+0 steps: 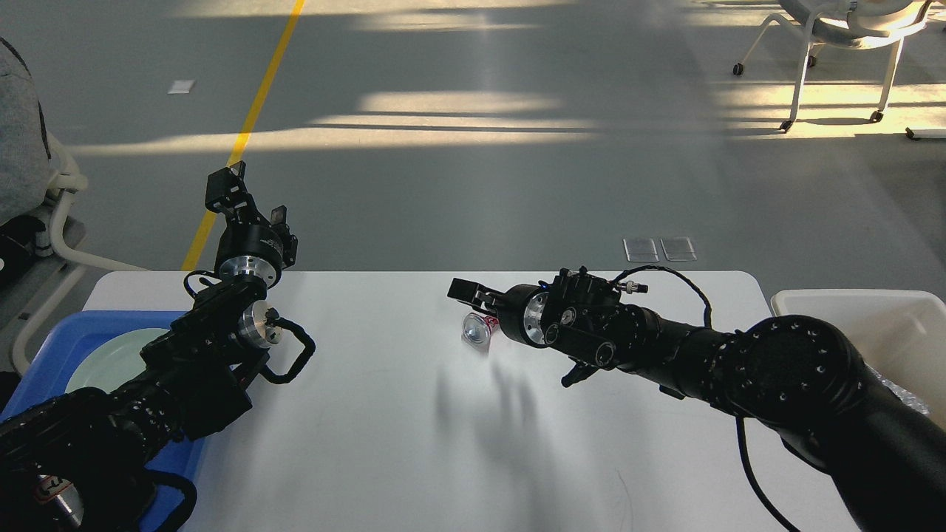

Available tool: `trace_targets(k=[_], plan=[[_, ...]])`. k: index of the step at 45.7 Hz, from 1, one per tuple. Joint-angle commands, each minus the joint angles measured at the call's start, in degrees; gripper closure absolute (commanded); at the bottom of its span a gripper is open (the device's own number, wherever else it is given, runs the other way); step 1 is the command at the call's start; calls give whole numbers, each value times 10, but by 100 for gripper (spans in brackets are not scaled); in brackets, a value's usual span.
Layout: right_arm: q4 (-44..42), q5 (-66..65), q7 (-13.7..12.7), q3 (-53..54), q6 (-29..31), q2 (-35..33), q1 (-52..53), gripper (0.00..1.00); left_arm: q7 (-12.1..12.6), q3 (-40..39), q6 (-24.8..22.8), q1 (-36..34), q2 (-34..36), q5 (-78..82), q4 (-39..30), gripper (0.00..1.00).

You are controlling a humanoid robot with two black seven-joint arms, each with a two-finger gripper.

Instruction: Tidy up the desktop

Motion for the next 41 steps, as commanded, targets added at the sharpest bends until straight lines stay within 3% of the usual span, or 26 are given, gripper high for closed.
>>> trace_targets(k=[1, 41], plan=[[-6, 4, -1, 4, -2, 0, -9, 0, 0, 0, 1, 0, 0, 0, 0, 4], [0, 139, -9, 118, 8, -2, -50, 0, 0, 0, 0, 0, 0, 0, 0, 4]])
